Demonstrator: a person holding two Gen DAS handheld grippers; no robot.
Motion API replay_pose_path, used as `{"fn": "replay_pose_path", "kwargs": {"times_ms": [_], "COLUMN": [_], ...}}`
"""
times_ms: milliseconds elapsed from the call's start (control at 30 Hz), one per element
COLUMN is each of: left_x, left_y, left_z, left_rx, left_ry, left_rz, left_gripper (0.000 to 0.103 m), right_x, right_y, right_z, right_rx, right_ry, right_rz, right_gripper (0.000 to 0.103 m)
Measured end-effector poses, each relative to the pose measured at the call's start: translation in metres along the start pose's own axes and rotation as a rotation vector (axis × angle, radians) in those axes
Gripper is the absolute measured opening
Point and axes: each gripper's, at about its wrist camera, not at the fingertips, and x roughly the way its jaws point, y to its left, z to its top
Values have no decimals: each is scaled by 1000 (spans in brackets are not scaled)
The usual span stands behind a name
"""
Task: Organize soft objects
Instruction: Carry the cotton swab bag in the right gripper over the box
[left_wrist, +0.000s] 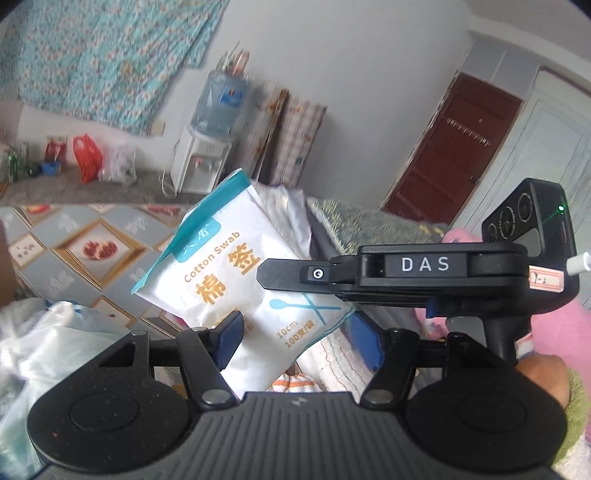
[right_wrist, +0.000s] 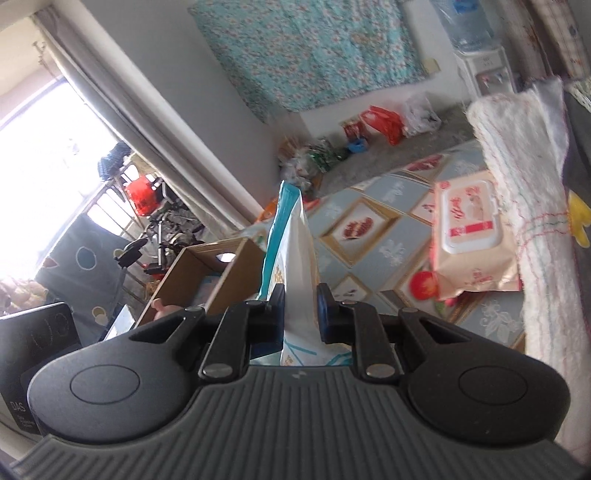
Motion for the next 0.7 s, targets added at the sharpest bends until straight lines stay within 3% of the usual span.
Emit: {"fn": "replay_pose_path", "kwargs": {"times_ms": [167, 300, 533, 700], "left_x": [-63, -115, -184, -204], "left_y": [9, 29, 94, 150], "left_z": [-6, -11, -20, -28], "left_rx": [22, 21, -88, -180], "left_ry": [-77, -152, -208, -176], "left_rz": [35, 108, 265, 368], "left_gripper": [65, 65, 65, 65], "right_x": [4, 30, 118, 191], "right_y": [56, 106, 184, 217], "right_z": [-10, -15, -33, -48], "right_rx": [-56, -89, -88, -46], "right_ry": [3, 42, 191, 288], "right_rz": [80, 179, 305, 277], "right_gripper": [16, 16, 16, 16]}}
